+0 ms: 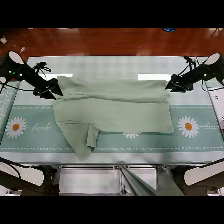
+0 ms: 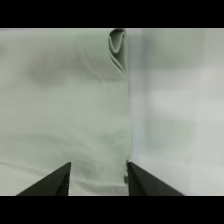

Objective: Fold the shirts.

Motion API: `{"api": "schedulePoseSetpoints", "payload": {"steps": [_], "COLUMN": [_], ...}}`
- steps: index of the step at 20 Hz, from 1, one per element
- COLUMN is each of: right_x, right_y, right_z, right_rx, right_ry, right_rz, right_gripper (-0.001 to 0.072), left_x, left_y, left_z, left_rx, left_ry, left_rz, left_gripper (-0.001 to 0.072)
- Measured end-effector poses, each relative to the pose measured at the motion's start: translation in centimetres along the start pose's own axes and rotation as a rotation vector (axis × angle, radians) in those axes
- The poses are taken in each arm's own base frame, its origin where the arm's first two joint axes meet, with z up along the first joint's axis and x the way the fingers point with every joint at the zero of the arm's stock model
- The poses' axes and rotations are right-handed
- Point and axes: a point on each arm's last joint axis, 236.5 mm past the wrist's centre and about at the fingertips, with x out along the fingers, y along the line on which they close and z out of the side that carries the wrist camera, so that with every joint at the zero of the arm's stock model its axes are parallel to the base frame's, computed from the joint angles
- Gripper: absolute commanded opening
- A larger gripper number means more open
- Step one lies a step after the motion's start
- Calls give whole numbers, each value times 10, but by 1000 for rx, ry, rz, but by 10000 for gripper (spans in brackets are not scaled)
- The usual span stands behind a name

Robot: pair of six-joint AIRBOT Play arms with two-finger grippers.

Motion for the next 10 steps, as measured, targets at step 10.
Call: {"api": "schedulePoseSetpoints", "payload": {"steps": [10], "right_x": [-49], "right_y": [-35], "right_z": [-93], "right_rx": [182], "right_ry": [-122], "right_rz": [-41], "right_gripper": [416], "left_x": [0], "left_y": [63], "left_z": [-140], "left_rx": [-184], "left_ry": [-120], "left_rz": [-5], "left_gripper": [510]}}
